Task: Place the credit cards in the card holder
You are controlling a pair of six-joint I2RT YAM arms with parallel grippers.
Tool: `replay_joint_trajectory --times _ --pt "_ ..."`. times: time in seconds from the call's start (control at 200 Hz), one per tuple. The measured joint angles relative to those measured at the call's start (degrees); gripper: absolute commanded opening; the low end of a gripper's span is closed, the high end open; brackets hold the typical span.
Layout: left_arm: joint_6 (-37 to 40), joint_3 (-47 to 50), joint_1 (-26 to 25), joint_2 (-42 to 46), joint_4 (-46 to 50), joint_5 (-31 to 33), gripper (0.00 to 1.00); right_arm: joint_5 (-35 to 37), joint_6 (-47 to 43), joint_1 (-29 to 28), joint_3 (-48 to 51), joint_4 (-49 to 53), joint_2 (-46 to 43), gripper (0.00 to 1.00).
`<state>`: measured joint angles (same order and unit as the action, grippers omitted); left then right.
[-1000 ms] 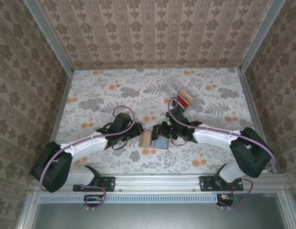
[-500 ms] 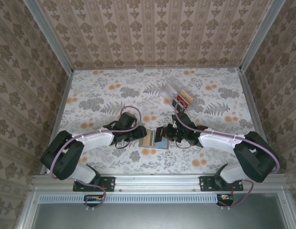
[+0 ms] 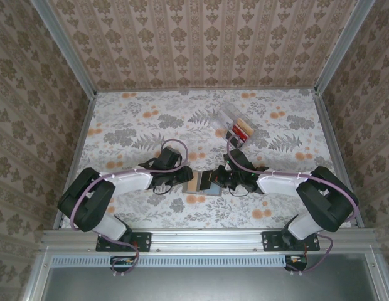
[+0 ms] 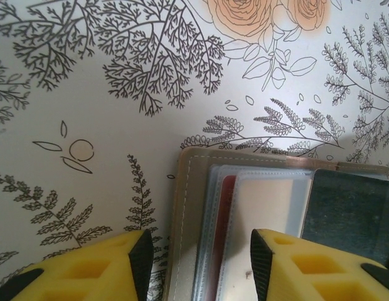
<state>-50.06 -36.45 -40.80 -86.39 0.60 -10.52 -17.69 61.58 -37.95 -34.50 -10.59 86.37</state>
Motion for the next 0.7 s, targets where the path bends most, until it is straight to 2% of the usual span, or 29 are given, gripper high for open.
replay_joint_trajectory --times 0.15,0.43,0.7 --pt "-0.02 -0.35 0.0 -0.55 0.0 0.0 0.43 -0.07 0.15 0.0 0.28 -0.57 0.0 0.0" --pt "0.0 -0.42 0.0 -1.29 -0.24 0.07 0.32 -1.81 0.37 0.0 0.98 -4.55 2.73 0.0" --pt "-0.04 -0.5 -0.11 -1.84 -1.05 0.02 0.3 -3.65 0.42 -0.24 0.98 -7.48 4.83 0.0"
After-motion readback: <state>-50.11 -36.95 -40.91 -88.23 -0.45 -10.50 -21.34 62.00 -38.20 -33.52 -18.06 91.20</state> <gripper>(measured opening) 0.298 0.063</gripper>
